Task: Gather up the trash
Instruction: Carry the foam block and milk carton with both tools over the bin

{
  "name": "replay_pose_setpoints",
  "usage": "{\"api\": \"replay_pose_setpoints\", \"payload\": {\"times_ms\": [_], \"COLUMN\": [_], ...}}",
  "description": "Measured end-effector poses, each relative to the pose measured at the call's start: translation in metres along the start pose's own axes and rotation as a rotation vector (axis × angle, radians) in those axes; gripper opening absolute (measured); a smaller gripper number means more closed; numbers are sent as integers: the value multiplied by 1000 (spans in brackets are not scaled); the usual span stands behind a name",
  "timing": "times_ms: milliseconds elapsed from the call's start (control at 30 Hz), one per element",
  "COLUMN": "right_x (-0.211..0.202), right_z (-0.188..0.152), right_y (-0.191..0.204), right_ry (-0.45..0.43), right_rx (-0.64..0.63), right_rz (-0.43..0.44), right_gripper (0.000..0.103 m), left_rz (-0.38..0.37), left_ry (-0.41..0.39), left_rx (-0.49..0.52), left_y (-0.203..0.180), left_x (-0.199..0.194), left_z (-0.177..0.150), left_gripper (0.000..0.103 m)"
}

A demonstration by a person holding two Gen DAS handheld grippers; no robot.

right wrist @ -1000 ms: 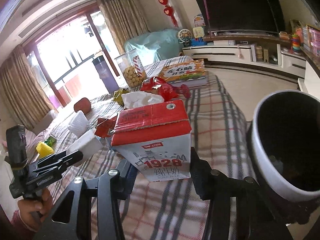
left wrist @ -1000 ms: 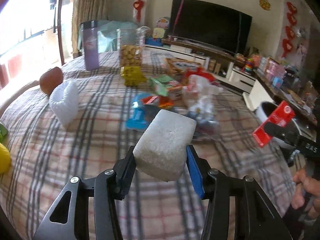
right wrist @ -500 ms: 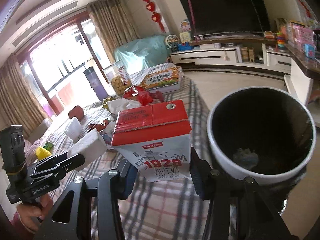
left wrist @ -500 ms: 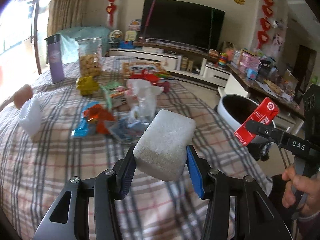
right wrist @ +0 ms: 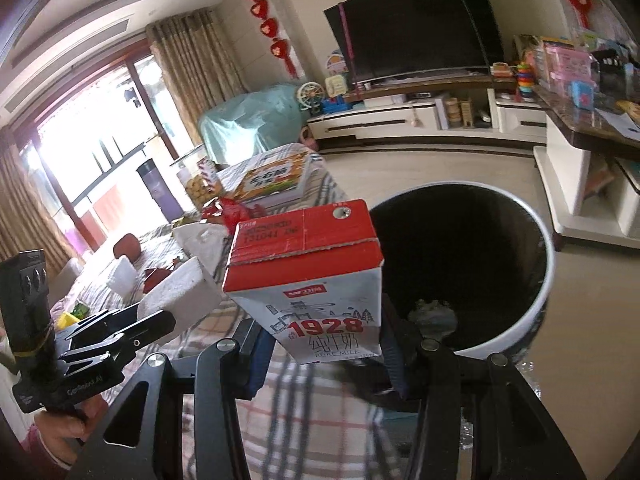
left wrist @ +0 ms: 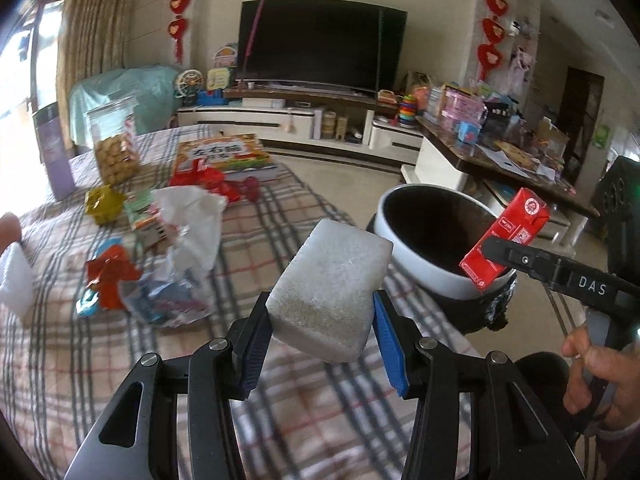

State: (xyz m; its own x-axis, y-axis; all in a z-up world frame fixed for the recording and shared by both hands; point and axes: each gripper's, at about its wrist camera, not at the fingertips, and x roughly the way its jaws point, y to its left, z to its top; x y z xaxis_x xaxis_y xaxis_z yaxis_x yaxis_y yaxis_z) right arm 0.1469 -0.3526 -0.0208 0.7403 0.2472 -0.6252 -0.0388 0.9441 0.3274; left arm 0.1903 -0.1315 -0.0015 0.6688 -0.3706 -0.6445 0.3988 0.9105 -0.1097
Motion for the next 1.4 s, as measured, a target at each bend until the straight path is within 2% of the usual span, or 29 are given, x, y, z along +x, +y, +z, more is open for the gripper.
{"api": "replay_pose_setpoints", "payload": {"times_ms": [733, 1400], "right_x": [4, 19], "right_z": [21, 32], "right_y": [-62, -91], "right_ry": [34, 76], "right_rx": [57, 83], "right_rz": [-47, -67], "right_gripper": [48, 49], "left_rz": [-57, -57], "left_ry": [12, 38], "left_rx": [105, 127], "left_y": [-57, -81], "left_x": [65, 107], "left_z": [41, 61], "left_gripper": [48, 51]}}
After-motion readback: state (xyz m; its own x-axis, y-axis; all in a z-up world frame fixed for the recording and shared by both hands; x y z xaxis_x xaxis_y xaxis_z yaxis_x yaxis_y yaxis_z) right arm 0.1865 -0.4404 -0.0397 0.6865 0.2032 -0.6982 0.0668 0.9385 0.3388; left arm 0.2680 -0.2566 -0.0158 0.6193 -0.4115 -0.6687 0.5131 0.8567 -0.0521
